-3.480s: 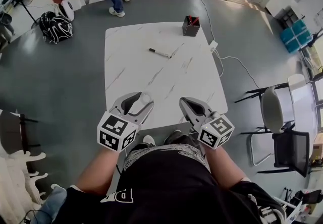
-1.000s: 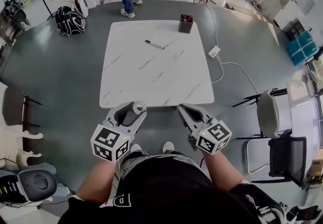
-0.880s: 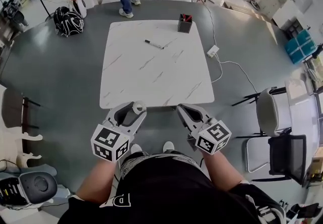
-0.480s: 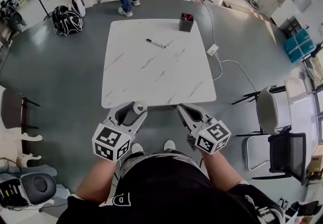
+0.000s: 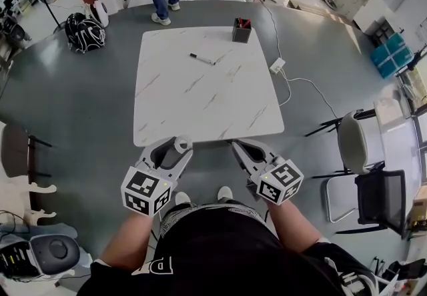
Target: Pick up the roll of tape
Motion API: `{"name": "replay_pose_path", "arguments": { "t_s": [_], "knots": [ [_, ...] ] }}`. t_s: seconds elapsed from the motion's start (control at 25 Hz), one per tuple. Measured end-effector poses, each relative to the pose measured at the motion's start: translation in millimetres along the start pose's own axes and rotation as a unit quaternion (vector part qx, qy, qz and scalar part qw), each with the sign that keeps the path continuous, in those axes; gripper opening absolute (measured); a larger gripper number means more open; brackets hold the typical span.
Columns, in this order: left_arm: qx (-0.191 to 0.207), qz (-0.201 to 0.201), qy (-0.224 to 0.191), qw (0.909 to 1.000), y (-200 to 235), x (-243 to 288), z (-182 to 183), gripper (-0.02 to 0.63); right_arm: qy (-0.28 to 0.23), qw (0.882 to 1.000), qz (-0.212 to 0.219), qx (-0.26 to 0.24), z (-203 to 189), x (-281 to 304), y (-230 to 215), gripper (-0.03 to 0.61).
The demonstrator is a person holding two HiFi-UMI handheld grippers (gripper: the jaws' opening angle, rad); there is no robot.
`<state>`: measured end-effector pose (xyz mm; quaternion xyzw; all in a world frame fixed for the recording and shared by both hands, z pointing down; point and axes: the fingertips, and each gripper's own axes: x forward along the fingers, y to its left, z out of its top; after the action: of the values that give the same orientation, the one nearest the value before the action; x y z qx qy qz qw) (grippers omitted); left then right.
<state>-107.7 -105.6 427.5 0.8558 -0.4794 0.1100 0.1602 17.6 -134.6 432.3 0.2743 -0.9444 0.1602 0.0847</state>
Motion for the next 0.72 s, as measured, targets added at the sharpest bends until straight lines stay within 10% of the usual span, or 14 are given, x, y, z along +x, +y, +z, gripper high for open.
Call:
{"name": "replay_pose_path", "arguments": {
  "t_s": [0.72],
  "knots": [
    [0.002, 0.003, 0.004, 1.0, 4.2, -3.8, -4.9, 0.207, 0.006, 1.0, 0.008, -0.011, 0.3, 2.3, 6.1, 0.003]
  ]
}}
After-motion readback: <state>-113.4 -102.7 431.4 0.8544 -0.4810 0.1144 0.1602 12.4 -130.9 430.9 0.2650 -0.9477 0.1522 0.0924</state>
